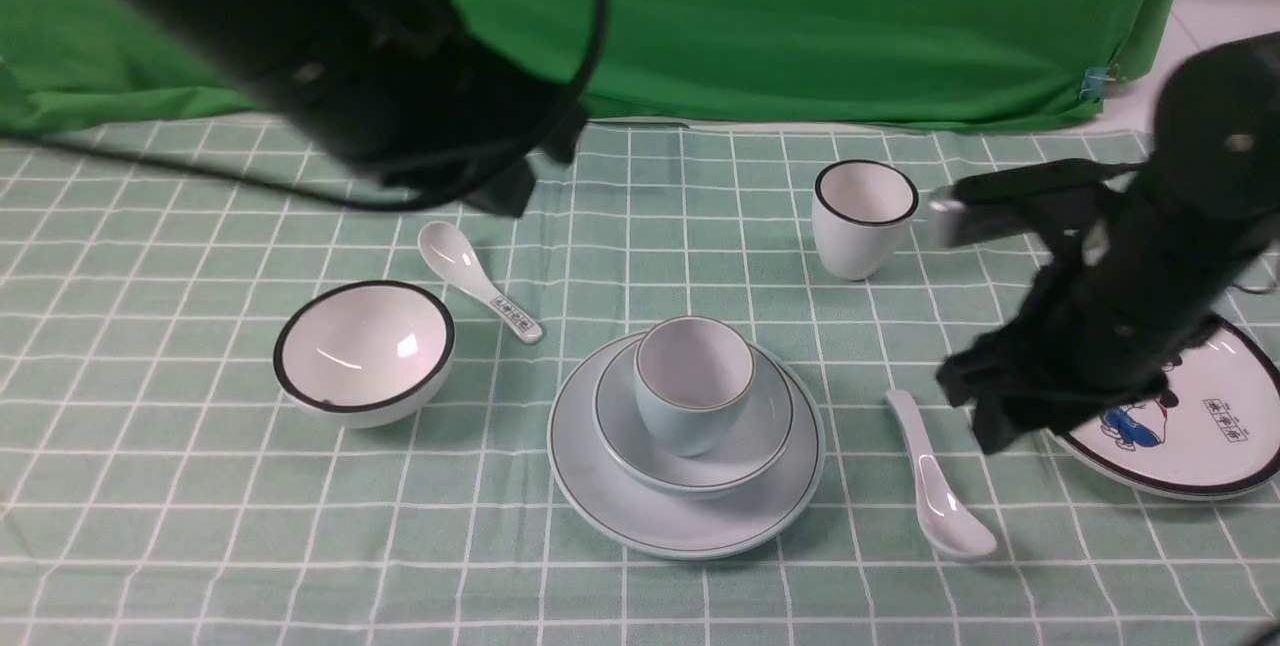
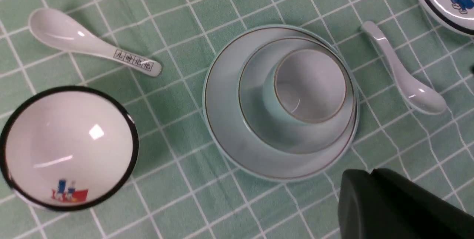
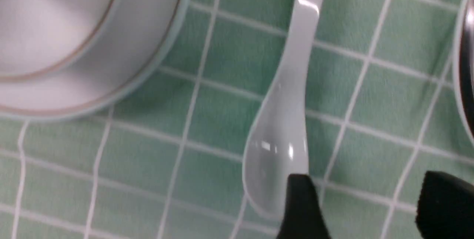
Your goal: Place the bowls on the plates on the blue tablecloth, put the cups on the bowls, and place the spoons in the cups.
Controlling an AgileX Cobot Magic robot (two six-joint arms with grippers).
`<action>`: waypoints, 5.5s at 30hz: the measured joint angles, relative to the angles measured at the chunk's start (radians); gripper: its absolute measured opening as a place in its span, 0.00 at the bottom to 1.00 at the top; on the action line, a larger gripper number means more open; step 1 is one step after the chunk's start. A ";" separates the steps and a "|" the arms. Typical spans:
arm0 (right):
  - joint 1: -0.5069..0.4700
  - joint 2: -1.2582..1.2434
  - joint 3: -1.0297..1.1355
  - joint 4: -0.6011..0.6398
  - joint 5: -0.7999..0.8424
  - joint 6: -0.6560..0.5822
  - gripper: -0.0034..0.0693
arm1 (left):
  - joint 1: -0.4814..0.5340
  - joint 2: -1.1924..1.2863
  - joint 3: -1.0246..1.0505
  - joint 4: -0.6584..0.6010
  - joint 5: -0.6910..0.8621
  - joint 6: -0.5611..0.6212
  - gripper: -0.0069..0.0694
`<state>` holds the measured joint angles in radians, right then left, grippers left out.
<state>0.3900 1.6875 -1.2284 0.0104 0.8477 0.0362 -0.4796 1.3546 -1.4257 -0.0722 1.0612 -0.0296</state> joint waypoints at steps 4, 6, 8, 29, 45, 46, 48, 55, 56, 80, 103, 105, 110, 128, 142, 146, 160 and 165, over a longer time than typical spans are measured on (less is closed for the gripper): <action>0.000 0.121 -0.060 0.002 -0.058 0.000 0.74 | 0.000 -0.169 0.204 0.000 -0.047 -0.026 0.09; 0.000 0.178 -0.087 0.002 -0.083 -0.001 0.75 | 0.000 -0.245 0.296 0.001 -0.064 -0.048 0.09; 0.000 0.234 -0.114 0.002 -0.109 -0.001 0.75 | 0.000 -0.315 0.373 0.007 -0.077 -0.074 0.09; 0.056 0.080 -0.073 0.005 -0.324 -0.026 0.31 | 0.000 -0.567 0.525 0.164 -0.097 -0.224 0.10; 0.307 -0.035 0.315 0.012 -1.570 -0.016 0.31 | 0.000 -0.567 0.525 0.217 -0.133 -0.236 0.10; 0.307 -0.020 0.315 0.013 -1.587 -0.023 0.31 | 0.000 -0.567 0.525 0.218 -0.133 -0.236 0.10; 0.307 0.006 0.315 0.013 -1.599 -0.030 0.31 | 0.000 -0.567 0.525 0.219 -0.133 -0.236 0.10; 0.307 0.080 0.315 0.013 -1.611 -0.045 0.31 | 0.000 -0.567 0.525 0.224 -0.132 -0.236 0.10; 0.307 0.088 0.315 0.013 -1.611 -0.045 0.31 | 0.000 -0.567 0.525 0.224 -0.132 -0.236 0.10; 0.290 -0.300 0.316 0.013 -0.890 -0.151 0.41 | 0.000 -0.567 0.525 0.224 -0.129 -0.241 0.10; 0.121 -1.663 0.945 0.010 -0.848 -0.043 0.08 | 0.000 -0.567 0.529 0.230 -0.179 -0.242 0.10; 0.121 -1.685 0.954 0.010 -0.890 -0.043 0.08 | 0.000 -0.581 0.549 0.230 -0.172 -0.242 0.10; 0.121 -1.688 0.954 0.010 -0.931 -0.043 0.10 | 0.000 -0.692 0.645 0.235 -0.196 -0.245 0.10; 0.121 -1.688 0.955 0.010 -0.934 -0.044 0.21 | 0.000 -1.013 0.851 0.208 -0.383 -0.287 0.10; 0.121 -1.688 0.955 0.010 -0.934 -0.044 0.24 | 0.107 -1.112 1.044 0.131 -0.808 -0.020 0.10; 0.121 -1.688 0.955 0.010 -0.935 -0.044 0.24 | 0.307 -1.209 1.210 -0.009 -0.955 0.099 0.10; 0.121 -1.688 0.956 0.010 -0.935 -0.044 0.28 | 0.500 -1.353 1.432 -0.035 -0.858 0.139 0.10; 0.121 -1.688 0.956 0.010 -0.934 -0.044 0.29 | 0.500 -1.353 1.432 -0.031 -0.838 0.142 0.10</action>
<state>0.5113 -0.0005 -0.2722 0.0201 -0.0866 -0.0075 0.0204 0.0017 0.0068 -0.1036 0.2228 0.1126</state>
